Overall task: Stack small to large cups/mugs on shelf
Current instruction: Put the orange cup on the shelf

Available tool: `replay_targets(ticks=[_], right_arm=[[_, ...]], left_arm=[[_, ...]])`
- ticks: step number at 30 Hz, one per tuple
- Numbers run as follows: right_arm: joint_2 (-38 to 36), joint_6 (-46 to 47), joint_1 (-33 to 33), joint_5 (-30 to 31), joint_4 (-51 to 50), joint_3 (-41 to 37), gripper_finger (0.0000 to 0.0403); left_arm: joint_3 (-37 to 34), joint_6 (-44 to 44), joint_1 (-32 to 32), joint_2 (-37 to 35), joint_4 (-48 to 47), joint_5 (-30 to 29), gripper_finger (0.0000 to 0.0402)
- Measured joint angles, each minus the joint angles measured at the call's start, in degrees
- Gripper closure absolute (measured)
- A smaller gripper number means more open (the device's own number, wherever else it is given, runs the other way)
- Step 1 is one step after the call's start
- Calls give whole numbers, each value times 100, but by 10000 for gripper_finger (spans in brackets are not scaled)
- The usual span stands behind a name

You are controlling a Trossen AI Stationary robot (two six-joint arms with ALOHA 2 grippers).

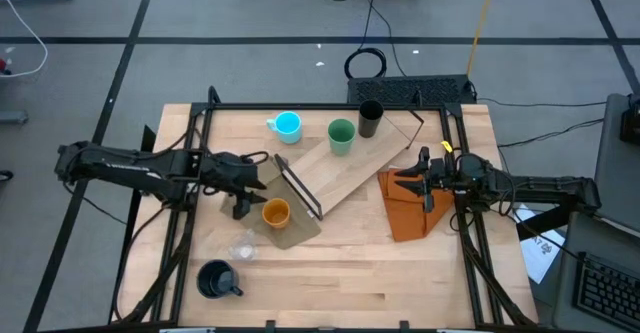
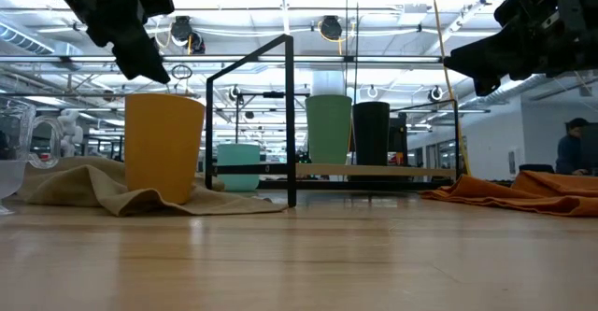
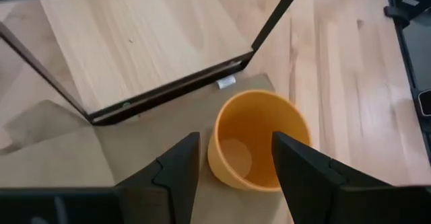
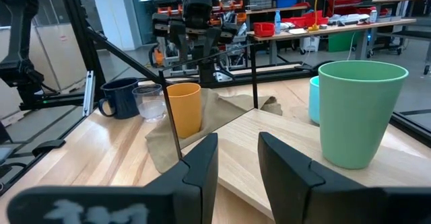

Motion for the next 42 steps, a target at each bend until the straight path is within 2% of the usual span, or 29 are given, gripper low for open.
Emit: replay_targets(ticks=[18, 25, 42], right_arm=[[1, 0, 0, -2, -64, 0, 307], [2, 0, 0, -2, -65, 0, 307], [2, -1, 0, -4, -149, 2, 307]], left_arm=[[27, -151, 2, 640, -78, 108, 215], [25, -300, 2, 896, -37, 382, 215], [23, -337, 2, 1283, 29, 396, 215]])
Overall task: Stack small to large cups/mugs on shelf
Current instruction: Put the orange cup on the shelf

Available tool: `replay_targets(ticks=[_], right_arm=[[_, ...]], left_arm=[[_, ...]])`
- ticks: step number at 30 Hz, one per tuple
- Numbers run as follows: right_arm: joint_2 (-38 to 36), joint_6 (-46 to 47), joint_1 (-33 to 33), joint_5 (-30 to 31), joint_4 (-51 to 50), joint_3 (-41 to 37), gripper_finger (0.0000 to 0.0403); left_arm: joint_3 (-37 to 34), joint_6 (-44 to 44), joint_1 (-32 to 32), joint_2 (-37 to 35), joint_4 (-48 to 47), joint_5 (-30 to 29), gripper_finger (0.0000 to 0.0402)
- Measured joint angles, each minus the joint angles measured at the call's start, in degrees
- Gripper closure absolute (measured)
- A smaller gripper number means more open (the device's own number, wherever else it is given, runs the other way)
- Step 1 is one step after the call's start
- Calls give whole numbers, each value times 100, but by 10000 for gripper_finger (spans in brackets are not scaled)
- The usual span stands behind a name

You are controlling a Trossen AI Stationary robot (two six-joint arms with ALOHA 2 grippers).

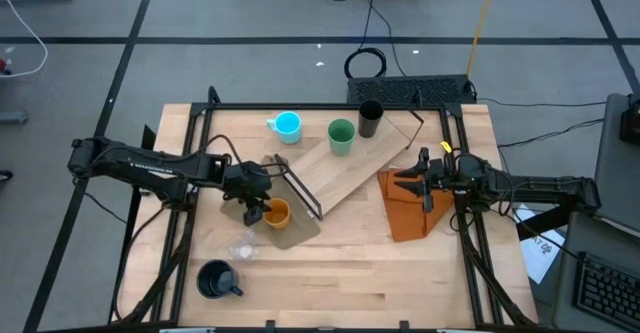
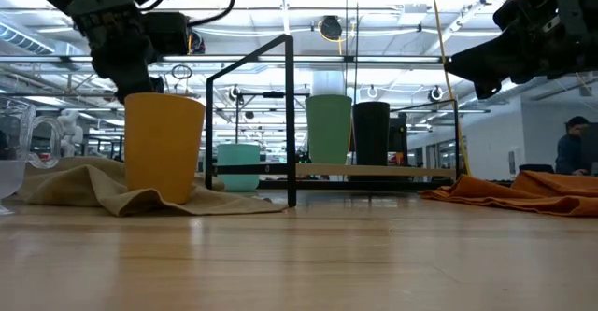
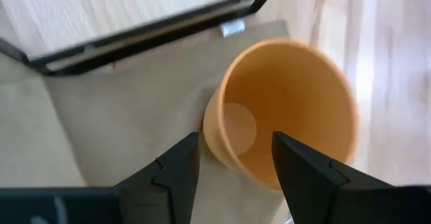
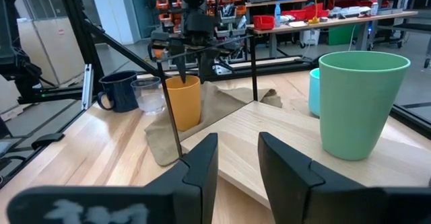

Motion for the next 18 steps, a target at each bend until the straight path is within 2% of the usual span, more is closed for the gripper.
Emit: replay_targets(ticks=[12, 18], right_arm=[[-3, -2, 0, -2, -61, 0, 307], [-3, -16, 0, -2, -67, 0, 307]], left_arm=[[-1, 5, 2, 437, 218, 222, 215], [-1, 83, 4, 425, 241, 251, 216]])
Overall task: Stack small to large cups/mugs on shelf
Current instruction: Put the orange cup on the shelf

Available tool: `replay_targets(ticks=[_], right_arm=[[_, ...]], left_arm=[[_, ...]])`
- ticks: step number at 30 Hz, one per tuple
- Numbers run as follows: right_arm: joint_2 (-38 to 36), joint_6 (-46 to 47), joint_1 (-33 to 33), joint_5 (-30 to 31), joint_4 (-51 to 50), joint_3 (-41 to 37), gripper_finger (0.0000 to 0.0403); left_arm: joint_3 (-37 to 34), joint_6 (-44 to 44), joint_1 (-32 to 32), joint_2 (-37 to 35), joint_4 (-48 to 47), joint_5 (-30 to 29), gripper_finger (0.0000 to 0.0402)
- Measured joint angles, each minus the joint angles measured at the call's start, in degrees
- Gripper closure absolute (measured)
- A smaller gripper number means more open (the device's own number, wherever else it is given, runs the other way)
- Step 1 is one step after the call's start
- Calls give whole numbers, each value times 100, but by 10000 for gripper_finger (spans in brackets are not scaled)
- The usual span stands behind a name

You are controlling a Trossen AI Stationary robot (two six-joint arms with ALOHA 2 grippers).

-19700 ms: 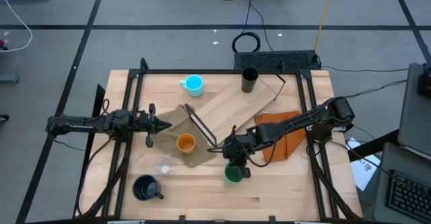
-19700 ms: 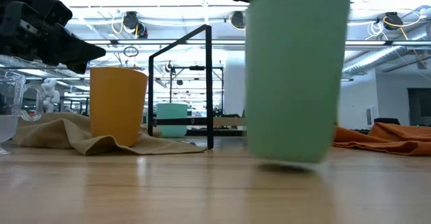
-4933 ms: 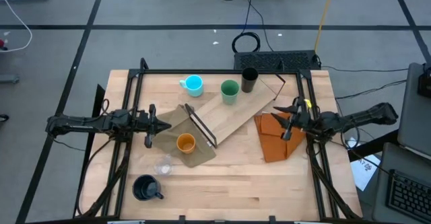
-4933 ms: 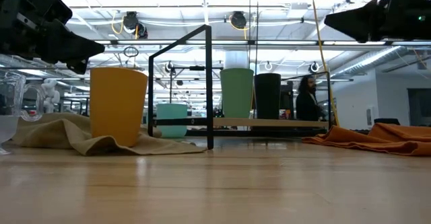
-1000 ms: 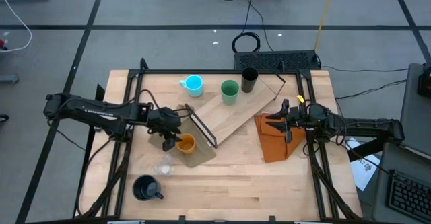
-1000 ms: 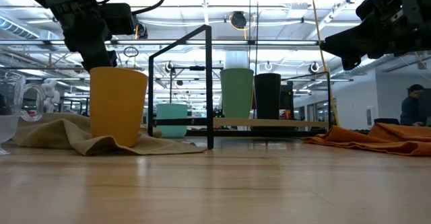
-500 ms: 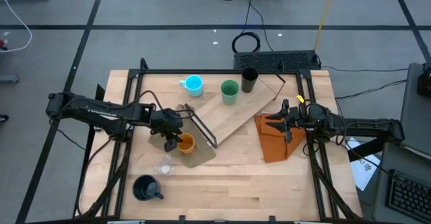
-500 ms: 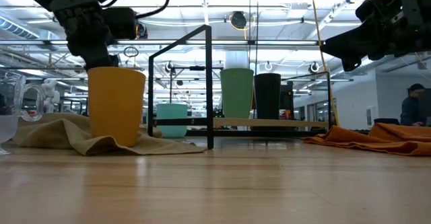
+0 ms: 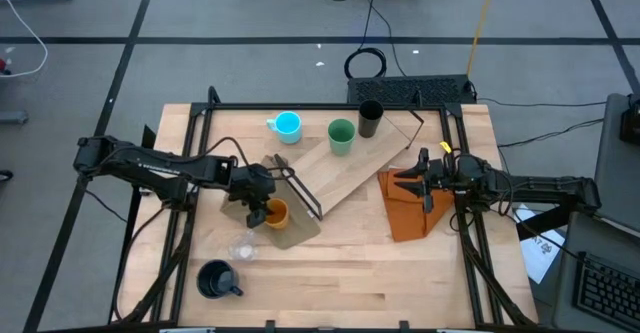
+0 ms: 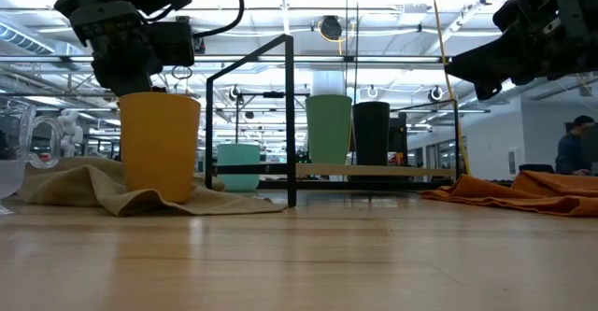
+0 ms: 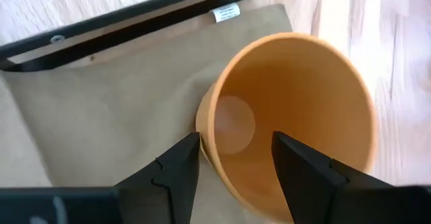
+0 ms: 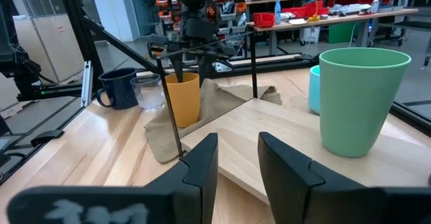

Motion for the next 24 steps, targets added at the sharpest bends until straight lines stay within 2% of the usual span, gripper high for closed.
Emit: replay_targets(ticks=[4, 12, 16, 24], right_arm=[[1, -1, 0, 0, -16, 0, 307], [1, -1, 0, 0, -16, 0, 307], [1, -1, 0, 0, -17, 0, 307], [1, -1, 0, 0, -16, 0, 307]], left_arm=[[0, 0, 50, -10, 16, 24, 245], [0, 460, 248, -9, 16, 155, 388], [0, 889, 249, -10, 30, -39, 393], [87, 1135, 218, -38, -185, 184, 397]])
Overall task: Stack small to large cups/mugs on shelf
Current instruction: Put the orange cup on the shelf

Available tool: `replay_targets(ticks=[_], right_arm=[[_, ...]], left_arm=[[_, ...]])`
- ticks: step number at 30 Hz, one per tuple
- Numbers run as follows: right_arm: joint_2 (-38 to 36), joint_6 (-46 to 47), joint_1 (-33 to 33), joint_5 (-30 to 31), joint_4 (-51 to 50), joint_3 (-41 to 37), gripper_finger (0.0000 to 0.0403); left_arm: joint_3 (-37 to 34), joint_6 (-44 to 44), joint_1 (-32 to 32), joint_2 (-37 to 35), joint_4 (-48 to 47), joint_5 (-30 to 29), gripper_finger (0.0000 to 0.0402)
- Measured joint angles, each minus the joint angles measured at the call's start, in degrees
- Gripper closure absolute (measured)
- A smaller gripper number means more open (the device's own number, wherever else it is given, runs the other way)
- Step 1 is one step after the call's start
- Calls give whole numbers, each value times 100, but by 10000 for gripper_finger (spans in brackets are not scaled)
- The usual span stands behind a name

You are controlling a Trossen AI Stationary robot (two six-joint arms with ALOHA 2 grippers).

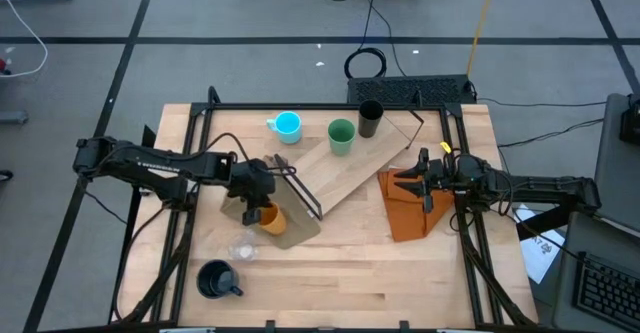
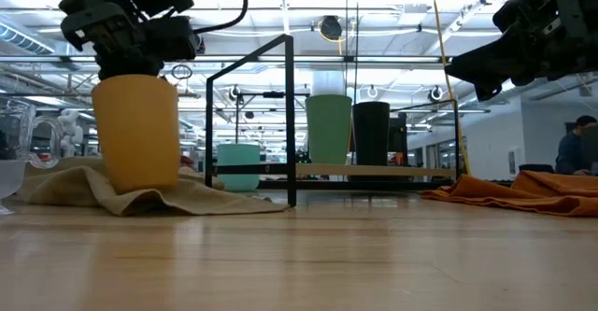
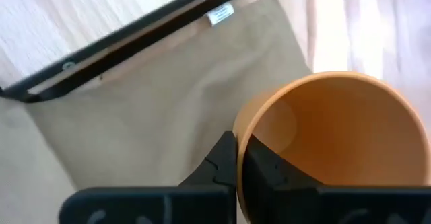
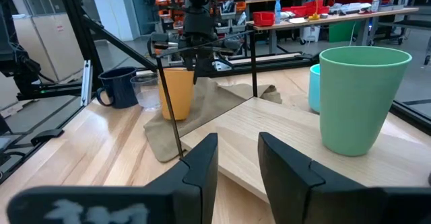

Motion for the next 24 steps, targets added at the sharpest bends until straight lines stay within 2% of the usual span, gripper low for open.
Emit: replay_targets(ticks=[9, 18, 24], right_arm=[[0, 6, 0, -4, -2, 0, 307], [0, 15, 0, -7, -20, 0, 307], [2, 17, 0, -7, -111, 0, 307]], left_arm=[[742, 360, -72, -70, -996, -220, 399], [1916, 558, -61, -77, -2467, -585, 399], [2790, 922, 21, -77, -3136, -1107, 399]])
